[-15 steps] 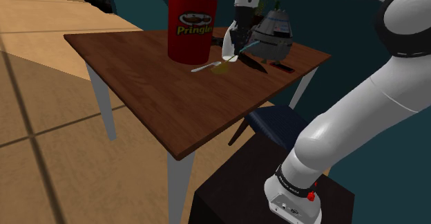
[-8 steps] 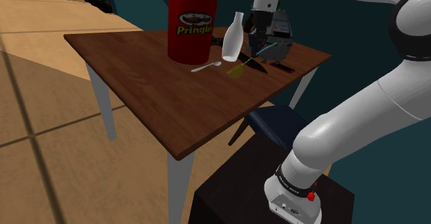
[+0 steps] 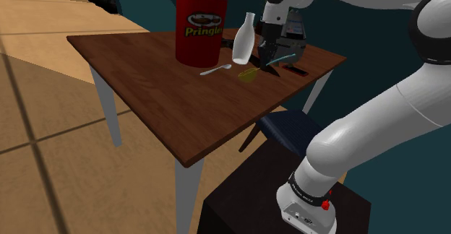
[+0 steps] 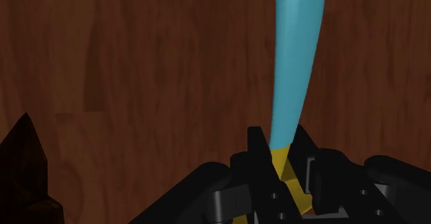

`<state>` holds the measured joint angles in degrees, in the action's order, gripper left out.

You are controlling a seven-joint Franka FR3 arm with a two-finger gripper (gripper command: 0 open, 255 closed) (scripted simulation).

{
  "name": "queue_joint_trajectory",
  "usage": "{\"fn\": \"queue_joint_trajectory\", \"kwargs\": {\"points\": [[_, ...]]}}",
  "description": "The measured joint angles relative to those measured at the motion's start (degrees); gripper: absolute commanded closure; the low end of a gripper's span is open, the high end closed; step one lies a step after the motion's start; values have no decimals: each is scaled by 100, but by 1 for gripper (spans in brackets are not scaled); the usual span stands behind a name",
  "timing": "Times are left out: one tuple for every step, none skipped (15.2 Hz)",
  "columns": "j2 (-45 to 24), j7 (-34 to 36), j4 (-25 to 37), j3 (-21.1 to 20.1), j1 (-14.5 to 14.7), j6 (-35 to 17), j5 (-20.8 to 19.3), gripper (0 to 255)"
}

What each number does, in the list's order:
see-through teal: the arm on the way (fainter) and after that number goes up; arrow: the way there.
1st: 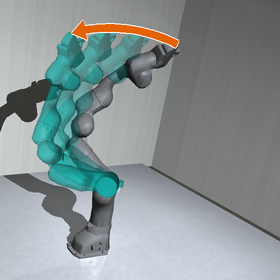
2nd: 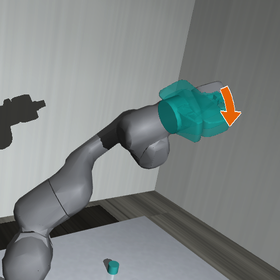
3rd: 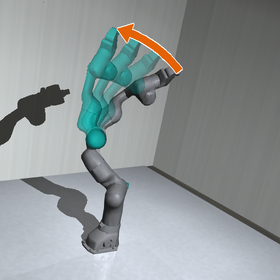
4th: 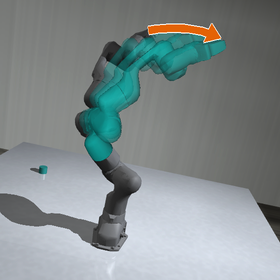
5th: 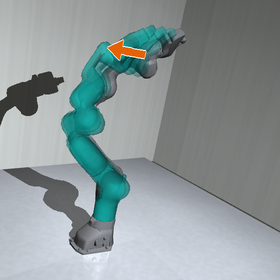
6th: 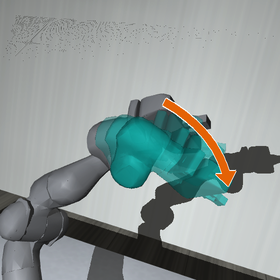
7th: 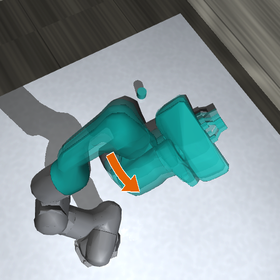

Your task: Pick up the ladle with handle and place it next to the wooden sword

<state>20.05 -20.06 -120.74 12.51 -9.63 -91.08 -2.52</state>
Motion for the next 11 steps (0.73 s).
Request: {"fn": "queue_joint_trajectory", "kwargs": {"points": [[30, 8, -97, -4, -1, -65, -3, 255], [-8, 5, -151, 2, 1, -150, 0, 255], [-8, 7, -225, 5, -1, -223, -3, 255], [-24, 11, -295, 8, 0, -306, -1, 255], [-36, 16, -355, 8, 3, -376, 0, 255], [-59, -3, -408, 22, -2, -450, -3, 255], [-50, -9, -501, 31, -8, -534, -11, 255], [-45, -5, -586, 35, -11, -617, -16, 255], [-49, -3, -619, 41, -12, -609, -17, 255], [-61, -12, -680, 52, -16, -570, -23, 255], [-74, -11, -754, 56, -14, -550, -23, 255]]}}
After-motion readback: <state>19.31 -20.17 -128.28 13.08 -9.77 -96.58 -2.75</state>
